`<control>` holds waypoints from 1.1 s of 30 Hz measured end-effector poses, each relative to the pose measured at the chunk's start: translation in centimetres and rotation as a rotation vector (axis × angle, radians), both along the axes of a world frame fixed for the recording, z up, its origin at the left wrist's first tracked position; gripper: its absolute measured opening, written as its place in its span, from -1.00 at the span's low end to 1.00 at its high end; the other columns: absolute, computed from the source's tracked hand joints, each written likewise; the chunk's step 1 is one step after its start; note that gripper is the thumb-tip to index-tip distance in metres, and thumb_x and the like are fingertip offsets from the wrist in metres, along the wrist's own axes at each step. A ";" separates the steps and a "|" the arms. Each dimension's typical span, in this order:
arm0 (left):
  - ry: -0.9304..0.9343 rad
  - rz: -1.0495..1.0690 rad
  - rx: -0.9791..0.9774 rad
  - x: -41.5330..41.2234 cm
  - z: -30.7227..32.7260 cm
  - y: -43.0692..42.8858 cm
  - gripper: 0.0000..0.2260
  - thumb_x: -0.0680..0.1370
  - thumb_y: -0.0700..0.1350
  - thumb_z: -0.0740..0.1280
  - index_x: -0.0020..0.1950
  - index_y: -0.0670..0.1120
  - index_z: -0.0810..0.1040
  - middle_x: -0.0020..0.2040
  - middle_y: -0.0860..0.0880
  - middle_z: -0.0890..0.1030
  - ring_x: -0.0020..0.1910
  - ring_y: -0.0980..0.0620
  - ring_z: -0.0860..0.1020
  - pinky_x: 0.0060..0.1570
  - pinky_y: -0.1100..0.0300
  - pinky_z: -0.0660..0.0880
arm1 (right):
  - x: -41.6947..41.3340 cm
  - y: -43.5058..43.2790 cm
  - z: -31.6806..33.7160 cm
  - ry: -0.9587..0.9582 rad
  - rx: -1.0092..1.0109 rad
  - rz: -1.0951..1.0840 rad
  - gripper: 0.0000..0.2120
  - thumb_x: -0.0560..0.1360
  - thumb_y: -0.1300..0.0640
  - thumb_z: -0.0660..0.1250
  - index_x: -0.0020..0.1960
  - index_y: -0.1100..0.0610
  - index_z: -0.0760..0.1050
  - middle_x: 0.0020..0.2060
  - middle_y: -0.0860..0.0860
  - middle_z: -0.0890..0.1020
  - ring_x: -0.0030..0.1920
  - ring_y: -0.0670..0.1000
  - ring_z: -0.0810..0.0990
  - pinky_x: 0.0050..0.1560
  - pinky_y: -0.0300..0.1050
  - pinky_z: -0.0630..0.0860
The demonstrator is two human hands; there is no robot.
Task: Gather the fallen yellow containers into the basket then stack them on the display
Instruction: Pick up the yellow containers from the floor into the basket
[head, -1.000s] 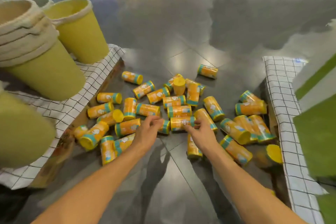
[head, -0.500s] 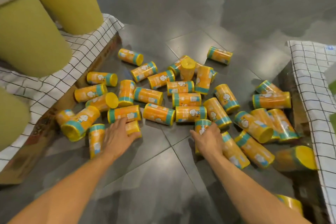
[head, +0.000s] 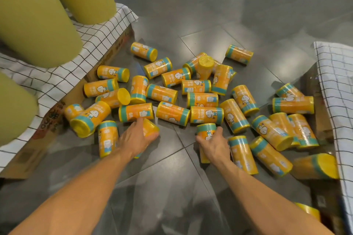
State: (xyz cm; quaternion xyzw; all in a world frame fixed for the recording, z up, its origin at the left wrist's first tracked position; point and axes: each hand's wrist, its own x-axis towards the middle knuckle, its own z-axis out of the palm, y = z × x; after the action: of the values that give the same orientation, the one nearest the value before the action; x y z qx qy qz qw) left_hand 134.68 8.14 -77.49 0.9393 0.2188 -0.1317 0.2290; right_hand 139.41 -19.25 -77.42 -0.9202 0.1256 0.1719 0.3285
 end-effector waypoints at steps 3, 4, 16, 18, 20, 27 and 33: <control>-0.058 0.214 -0.243 1.0 1.9 -2.1 -0.13 0.43 0.36 0.44 0.57 -0.05 0.24 0.43 -0.10 0.48 0.37 -0.20 0.49 0.25 -0.07 0.49 | -0.1 -0.3 1.8 0.039 0.245 -0.100 -0.47 0.42 -0.14 0.52 0.17 0.08 0.33 -0.06 0.05 0.60 -0.14 0.01 0.61 -0.17 -0.03 0.57; -0.078 0.257 -0.302 1.3 3.0 -2.8 -0.13 0.39 0.38 0.45 0.54 -0.04 0.31 0.37 -0.07 0.53 0.33 -0.18 0.52 0.22 -0.07 0.51 | -0.2 -0.3 2.8 0.037 0.307 -0.109 -0.47 0.42 -0.12 0.53 0.18 0.09 0.35 -0.04 0.05 0.61 -0.13 -0.01 0.62 -0.18 -0.05 0.56; -0.447 0.389 -0.550 -0.7 26.6 -1.0 -0.50 0.30 0.37 0.45 -0.10 -0.06 0.60 -0.20 0.03 0.68 -0.16 -0.03 0.66 -0.06 -0.02 0.60 | -3.5 5.5 21.2 -0.027 0.625 0.080 -0.58 0.38 -0.07 0.55 0.14 0.03 0.51 -0.08 -0.01 0.71 -0.10 0.01 0.70 -0.08 0.02 0.64; -0.527 0.431 -0.583 -2.2 31.0 0.4 -0.56 0.35 0.29 0.50 -0.10 -0.07 0.60 -0.24 0.03 0.69 -0.20 -0.02 0.68 -0.11 0.02 0.64 | -4.2 7.8 24.9 -0.042 0.662 0.140 -0.58 0.34 -0.10 0.54 0.12 0.02 0.55 -0.10 -0.03 0.73 -0.11 0.00 0.72 -0.02 0.10 0.67; -0.593 0.459 -0.601 -4.4 35.2 1.9 -0.72 0.47 0.13 0.52 -0.15 -0.05 0.57 -0.38 0.12 0.64 -0.37 0.16 0.63 -0.30 0.23 0.58 | -5.3 10.3 28.4 -0.058 0.716 0.211 -0.57 0.31 -0.11 0.53 0.11 0.03 0.57 -0.12 -0.03 0.74 -0.13 -0.02 0.73 -0.04 0.09 0.68; -0.814 0.653 -0.668 -17.6 44.1 8.3 -0.78 0.53 -0.03 0.51 0.10 -0.07 0.59 -0.13 -0.05 0.68 -0.29 0.10 0.68 -0.34 0.20 0.60 | -11.6 20.2 38.6 -0.079 0.751 0.537 -0.70 0.47 0.03 0.51 0.10 0.10 0.50 -0.18 0.00 0.67 -0.32 -0.22 0.63 -0.36 -0.39 0.47; -0.933 1.113 -0.515 -33.2 42.4 15.0 -0.52 0.25 0.26 0.54 0.00 -0.02 0.65 -0.09 -0.04 0.74 -0.07 -0.09 0.71 0.01 -0.09 0.65 | -21.0 29.0 41.1 -0.038 0.588 0.989 -0.59 0.41 -0.10 0.56 0.10 0.06 0.48 -0.16 -0.06 0.66 -0.19 -0.10 0.64 -0.24 -0.17 0.47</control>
State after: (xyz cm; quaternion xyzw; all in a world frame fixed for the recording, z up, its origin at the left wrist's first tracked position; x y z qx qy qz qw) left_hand 101.51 23.10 -35.05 0.5661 0.5022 0.3660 0.5416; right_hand 118.41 9.77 -36.30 -0.7424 -0.3786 0.3160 0.4534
